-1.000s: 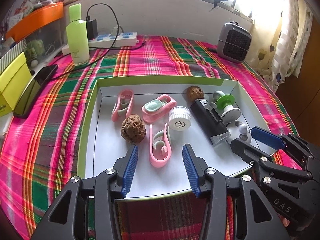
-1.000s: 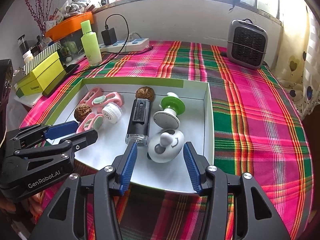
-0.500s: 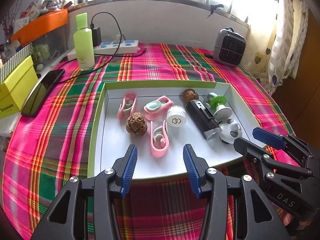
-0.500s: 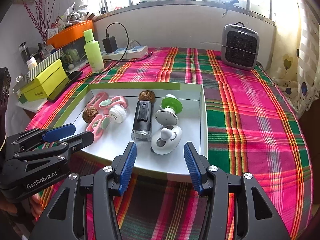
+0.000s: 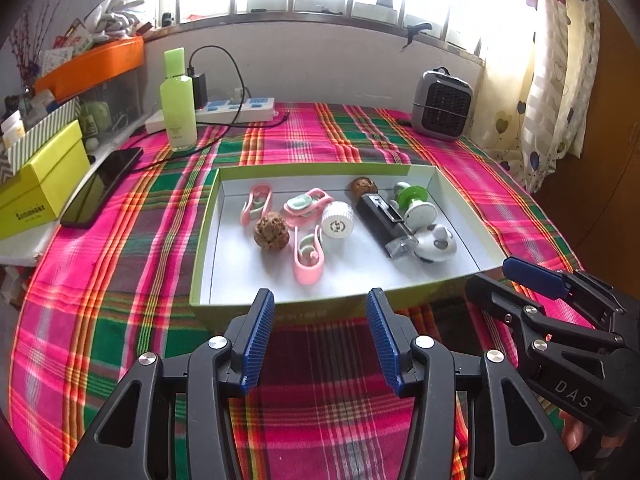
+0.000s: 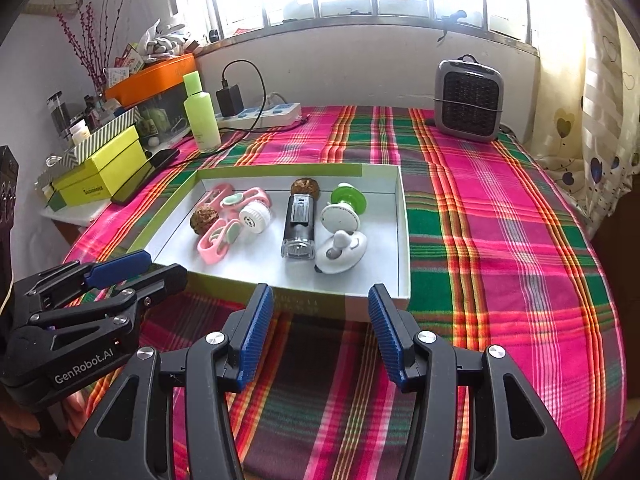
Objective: Organize objects
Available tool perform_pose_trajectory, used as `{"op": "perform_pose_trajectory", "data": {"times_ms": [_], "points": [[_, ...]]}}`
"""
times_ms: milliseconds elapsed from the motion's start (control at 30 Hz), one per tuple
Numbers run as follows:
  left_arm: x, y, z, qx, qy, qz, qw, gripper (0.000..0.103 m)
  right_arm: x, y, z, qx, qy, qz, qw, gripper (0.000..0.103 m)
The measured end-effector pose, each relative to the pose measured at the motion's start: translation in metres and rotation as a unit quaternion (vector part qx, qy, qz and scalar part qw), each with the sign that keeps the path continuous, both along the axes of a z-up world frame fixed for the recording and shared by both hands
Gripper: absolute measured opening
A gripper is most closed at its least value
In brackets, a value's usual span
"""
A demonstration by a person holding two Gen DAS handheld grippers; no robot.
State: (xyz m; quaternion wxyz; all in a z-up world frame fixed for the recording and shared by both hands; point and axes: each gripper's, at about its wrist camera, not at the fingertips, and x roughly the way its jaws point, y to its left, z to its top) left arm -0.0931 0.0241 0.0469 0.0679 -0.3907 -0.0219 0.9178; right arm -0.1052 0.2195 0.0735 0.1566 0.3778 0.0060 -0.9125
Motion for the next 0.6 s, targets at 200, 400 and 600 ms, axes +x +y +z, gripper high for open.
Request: {"op": "perform_pose_trajectory", "data": {"times_ms": [200, 400, 600], "points": [[0.011, 0.001, -0.008, -0.004, -0.009, 0.003, 0.9999, 0.047, 0.012, -0.003, -0.006, 0.008, -0.003, 0.003, 1.000, 0.051], [0.015, -0.002, -0.022, -0.016, -0.029, 0.014, 0.9994, 0.047, 0.017, -0.004, -0.015, 0.021, -0.014, -0.003, 1.000, 0.051], [0.017, -0.003, -0.032, -0.029, -0.042, 0.017, 0.9986, 0.048, 0.016, -0.005, -0.029, 0.046, -0.034, -0.013, 0.998, 0.051]]}}
